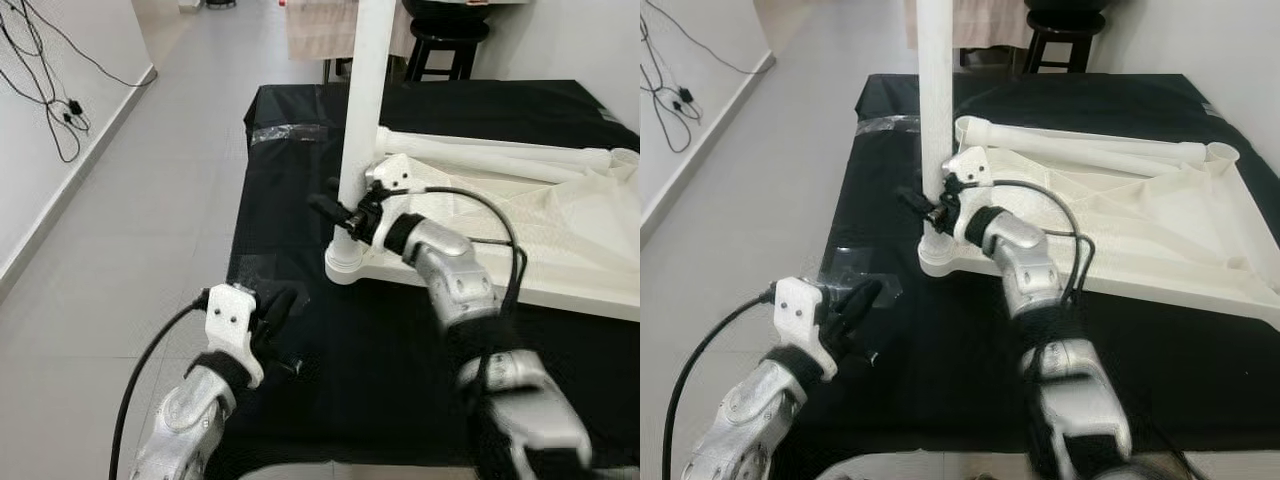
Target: Building children table
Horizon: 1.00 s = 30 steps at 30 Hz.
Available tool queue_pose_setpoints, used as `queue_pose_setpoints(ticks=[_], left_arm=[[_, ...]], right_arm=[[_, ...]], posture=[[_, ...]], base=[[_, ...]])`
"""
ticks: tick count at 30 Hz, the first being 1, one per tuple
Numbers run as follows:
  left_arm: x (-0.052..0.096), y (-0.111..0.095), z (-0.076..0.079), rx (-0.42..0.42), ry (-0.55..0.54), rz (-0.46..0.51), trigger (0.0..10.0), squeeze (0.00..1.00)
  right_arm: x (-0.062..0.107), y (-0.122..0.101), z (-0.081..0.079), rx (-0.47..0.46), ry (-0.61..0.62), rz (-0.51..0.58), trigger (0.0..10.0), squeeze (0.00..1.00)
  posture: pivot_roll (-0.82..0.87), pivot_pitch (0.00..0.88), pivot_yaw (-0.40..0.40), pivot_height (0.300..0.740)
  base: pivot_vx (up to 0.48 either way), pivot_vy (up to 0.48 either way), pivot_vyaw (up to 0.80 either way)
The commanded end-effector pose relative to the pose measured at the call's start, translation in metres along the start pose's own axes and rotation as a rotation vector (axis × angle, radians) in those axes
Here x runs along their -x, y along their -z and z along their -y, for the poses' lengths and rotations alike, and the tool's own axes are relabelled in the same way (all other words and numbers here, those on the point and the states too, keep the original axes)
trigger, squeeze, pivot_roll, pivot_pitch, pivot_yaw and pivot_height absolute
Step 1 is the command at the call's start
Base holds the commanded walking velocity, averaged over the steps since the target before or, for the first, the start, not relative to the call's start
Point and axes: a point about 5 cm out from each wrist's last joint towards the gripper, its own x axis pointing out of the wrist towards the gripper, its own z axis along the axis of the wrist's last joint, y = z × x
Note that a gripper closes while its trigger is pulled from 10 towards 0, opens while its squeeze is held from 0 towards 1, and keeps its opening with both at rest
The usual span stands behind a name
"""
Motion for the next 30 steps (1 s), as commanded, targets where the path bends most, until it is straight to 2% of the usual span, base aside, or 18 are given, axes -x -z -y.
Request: queue_pose_setpoints(ticks=[1,2,7,8,10,11,13,15,16,17,18,20,21,22,24,30], left_arm=[[0.001,0.003,-0.003,0.008,-0.006,-0.016,10.0,0.0],[0.001,0.003,-0.003,0.008,-0.006,-0.016,10.0,0.0],[0.0,0.003,-0.003,0.011,-0.003,-0.018,10.0,0.0],[0.0,0.003,-0.004,0.013,-0.004,-0.018,10.0,0.0],[0.0,0.003,-0.005,0.013,-0.012,-0.017,10.0,0.0],[0.0,0.003,-0.005,0.013,-0.014,-0.016,10.0,0.0],[0.0,0.003,-0.006,0.013,-0.014,-0.016,10.0,0.0],[-0.001,0.003,-0.006,0.015,-0.013,-0.016,10.0,0.0],[-0.001,0.003,-0.006,0.017,-0.011,-0.017,10.0,0.0],[-0.001,0.003,-0.006,0.017,-0.011,-0.017,10.0,0.0],[-0.001,0.003,-0.005,0.018,-0.009,-0.017,10.0,0.0],[-0.001,0.003,-0.005,0.018,-0.009,-0.017,10.0,0.0],[-0.002,0.003,-0.004,0.021,-0.006,-0.018,10.0,0.0],[-0.002,0.003,-0.004,0.021,-0.006,-0.018,10.0,0.0],[-0.002,0.004,-0.004,0.022,-0.006,-0.018,10.0,0.0],[-0.002,0.004,-0.002,0.024,-0.01,-0.016,10.0,0.0]], right_arm=[[0.019,0.048,-0.013,-0.072,0.052,-0.205,0.0,0.0],[0.017,0.049,-0.017,-0.075,0.025,-0.204,0.0,0.0],[0.011,0.049,-0.015,-0.061,0.023,-0.209,0.0,0.0],[0.007,0.045,-0.016,-0.084,0.015,-0.196,10.0,0.0],[0.005,0.034,-0.023,-0.134,-0.021,-0.165,10.0,0.0],[0.004,0.031,-0.025,-0.144,-0.033,-0.162,10.0,1.0],[0.002,0.027,-0.026,-0.157,-0.073,-0.161,10.0,1.0],[-0.004,0.019,-0.02,-0.166,-0.097,-0.128,10.0,1.0],[-0.008,0.013,-0.017,-0.166,-0.152,-0.108,10.0,0.0],[-0.008,0.013,-0.017,-0.166,-0.152,-0.108,10.0,0.0],[-0.013,0.004,-0.015,-0.15,-0.262,-0.076,10.0,0.0],[-0.013,0.004,-0.015,-0.15,-0.262,-0.076,10.0,0.0],[-0.016,-0.012,-0.011,-0.074,-0.526,-0.051,10.0,0.0],[-0.016,-0.012,-0.011,-0.074,-0.526,-0.051,10.0,0.0],[-0.017,-0.019,-0.006,-0.04,-0.629,-0.044,10.0,0.0],[-0.022,-0.021,0.0,-0.019,-0.683,-0.074,10.0,0.0]], posture=[[0.01,0.157,0.006,0.74],[0.01,0.155,0.005,0.74],[0.02,0.157,-0.003,0.74],[0.02,0.158,0.001,0.74],[0.02,0.159,0.004,0.74],[0.02,0.158,0.002,0.74],[0.02,0.158,0.002,0.74],[0.02,0.157,0.0,0.74],[0.02,0.156,0.0,0.74],[0.02,0.156,0.0,0.74],[0.02,0.155,0.0,0.74],[0.02,0.155,0.0,0.74],[0.02,0.151,-0.004,0.74],[0.02,0.151,-0.004,0.74],[0.03,0.149,-0.007,0.74],[0.03,0.149,-0.009,0.74]], base=[[0.0,0.0,0.0],[0.0,0.0,0.0],[0.0,0.0,0.0],[0.0,0.0,0.0],[0.0,0.0,0.0],[0.0,0.0,0.0],[0.0,0.0,0.0],[0.0,0.0,0.0],[0.0,0.0,0.0],[0.0,0.0,0.0],[0.0,0.0,0.0],[0.0,0.0,0.0],[0.0,0.0,0.0],[0.0,0.0,0.0],[0.0,0.0,0.0],[0.0,0.0,0.0]])
